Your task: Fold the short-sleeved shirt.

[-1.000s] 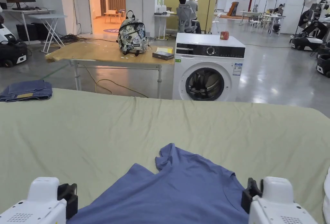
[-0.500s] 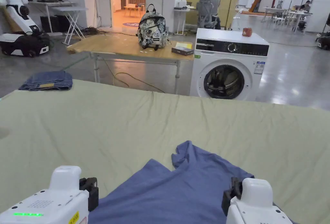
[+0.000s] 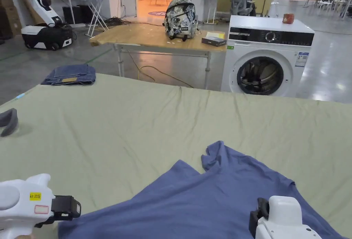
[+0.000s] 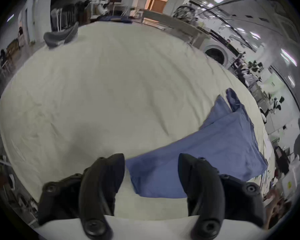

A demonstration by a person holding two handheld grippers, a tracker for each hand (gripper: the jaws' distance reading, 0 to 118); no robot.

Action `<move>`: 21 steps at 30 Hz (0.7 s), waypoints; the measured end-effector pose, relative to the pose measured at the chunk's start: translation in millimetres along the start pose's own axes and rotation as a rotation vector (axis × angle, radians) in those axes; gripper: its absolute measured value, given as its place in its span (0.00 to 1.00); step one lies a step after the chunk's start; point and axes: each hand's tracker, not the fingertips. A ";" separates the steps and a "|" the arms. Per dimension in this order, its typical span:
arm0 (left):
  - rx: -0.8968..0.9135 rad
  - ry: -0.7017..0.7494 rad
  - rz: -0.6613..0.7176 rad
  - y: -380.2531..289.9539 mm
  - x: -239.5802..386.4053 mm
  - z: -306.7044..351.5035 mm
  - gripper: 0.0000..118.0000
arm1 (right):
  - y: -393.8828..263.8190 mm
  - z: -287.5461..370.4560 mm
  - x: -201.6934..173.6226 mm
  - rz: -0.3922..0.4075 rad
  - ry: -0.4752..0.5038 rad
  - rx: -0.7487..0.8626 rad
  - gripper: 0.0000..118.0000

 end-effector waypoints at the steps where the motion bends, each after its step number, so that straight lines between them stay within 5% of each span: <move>1: -0.006 0.003 0.007 1.3 -2.0 -3.8 0.58 | -0.5 -0.1 1.2 0.002 -0.001 -0.004 0.00; 8: -0.121 0.158 0.037 -7.1 9.2 -35.7 0.57 | -7.2 -9.0 9.0 0.009 -0.017 -0.035 0.00; 12: -0.090 0.273 -0.079 -16.6 25.8 -54.3 0.42 | -10.5 -11.4 10.1 0.008 -0.022 -0.049 0.00; 16: -0.072 0.238 -0.112 -18.2 42.8 -47.9 0.01 | -13.4 -16.8 10.9 0.000 -0.025 -0.064 0.00; 21: -0.019 0.182 -0.091 -19.1 23.1 -61.4 0.00 | -13.4 -27.0 17.6 -0.017 -0.015 -0.095 0.00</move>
